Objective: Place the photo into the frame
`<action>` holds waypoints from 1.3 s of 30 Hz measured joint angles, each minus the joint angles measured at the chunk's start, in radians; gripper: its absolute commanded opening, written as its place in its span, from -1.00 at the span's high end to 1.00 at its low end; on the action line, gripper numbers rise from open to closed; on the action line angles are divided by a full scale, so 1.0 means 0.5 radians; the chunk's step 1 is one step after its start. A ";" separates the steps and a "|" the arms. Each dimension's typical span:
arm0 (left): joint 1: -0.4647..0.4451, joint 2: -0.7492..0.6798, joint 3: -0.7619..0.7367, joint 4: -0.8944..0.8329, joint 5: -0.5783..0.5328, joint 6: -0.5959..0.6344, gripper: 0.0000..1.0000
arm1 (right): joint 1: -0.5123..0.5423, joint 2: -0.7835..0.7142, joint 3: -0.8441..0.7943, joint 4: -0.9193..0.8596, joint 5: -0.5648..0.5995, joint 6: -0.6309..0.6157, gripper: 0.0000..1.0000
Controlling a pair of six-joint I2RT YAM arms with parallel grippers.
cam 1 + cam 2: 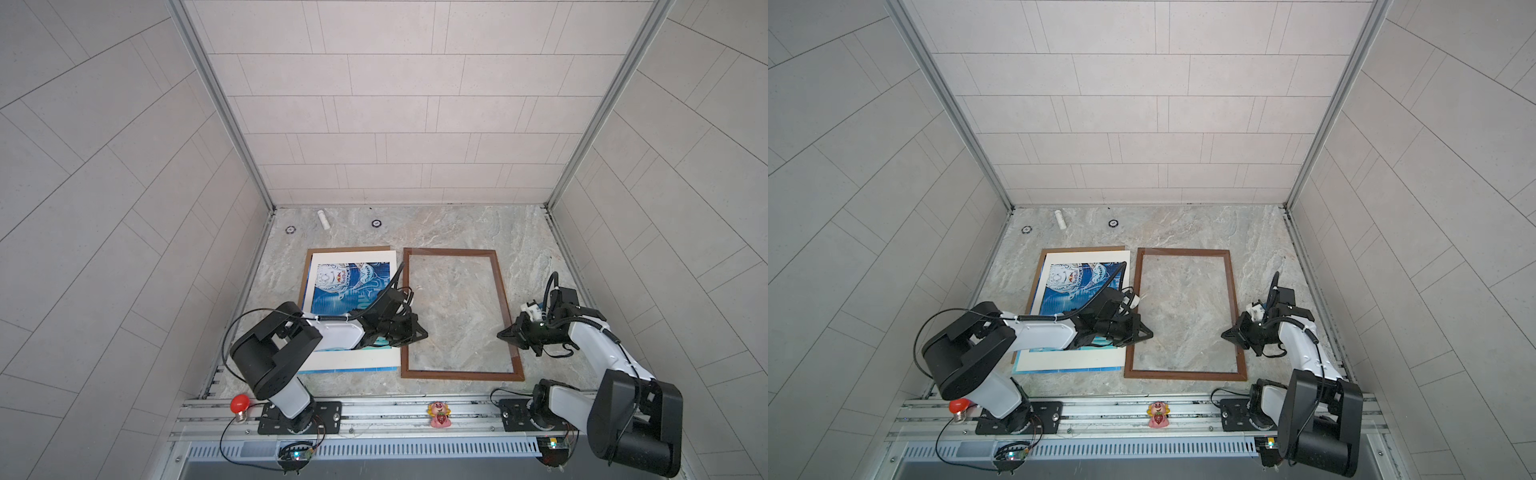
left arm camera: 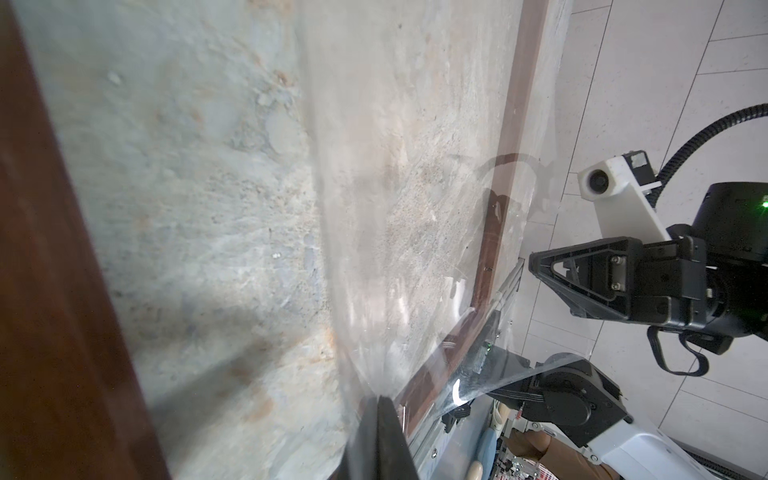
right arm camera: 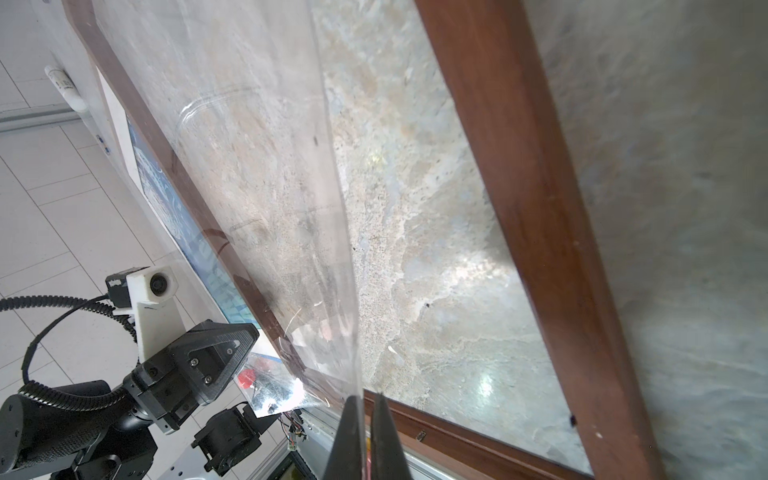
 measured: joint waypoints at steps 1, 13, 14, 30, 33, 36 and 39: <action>0.000 0.000 -0.008 0.002 -0.009 0.005 1.00 | 0.015 0.001 -0.004 0.011 0.004 0.004 1.00; 0.000 -0.003 -0.101 0.027 -0.140 0.105 1.00 | 0.082 -0.060 -0.025 0.092 0.129 0.050 1.00; 0.000 -0.003 -0.107 0.032 -0.143 0.110 1.00 | 0.082 -0.060 -0.030 0.098 0.133 0.050 1.00; -0.014 0.122 -0.130 0.289 -0.127 0.090 1.00 | 0.097 -0.164 -0.064 0.156 0.204 0.075 1.00; -0.018 0.159 -0.130 0.319 -0.115 0.081 1.00 | 0.117 -0.247 -0.064 0.153 0.241 0.086 1.00; -0.018 0.181 -0.130 0.334 -0.101 0.079 1.00 | 0.157 -0.286 -0.064 0.151 0.278 0.101 1.00; -0.019 0.196 -0.129 0.342 -0.094 0.078 1.00 | 0.212 -0.288 -0.064 0.144 0.315 0.119 1.00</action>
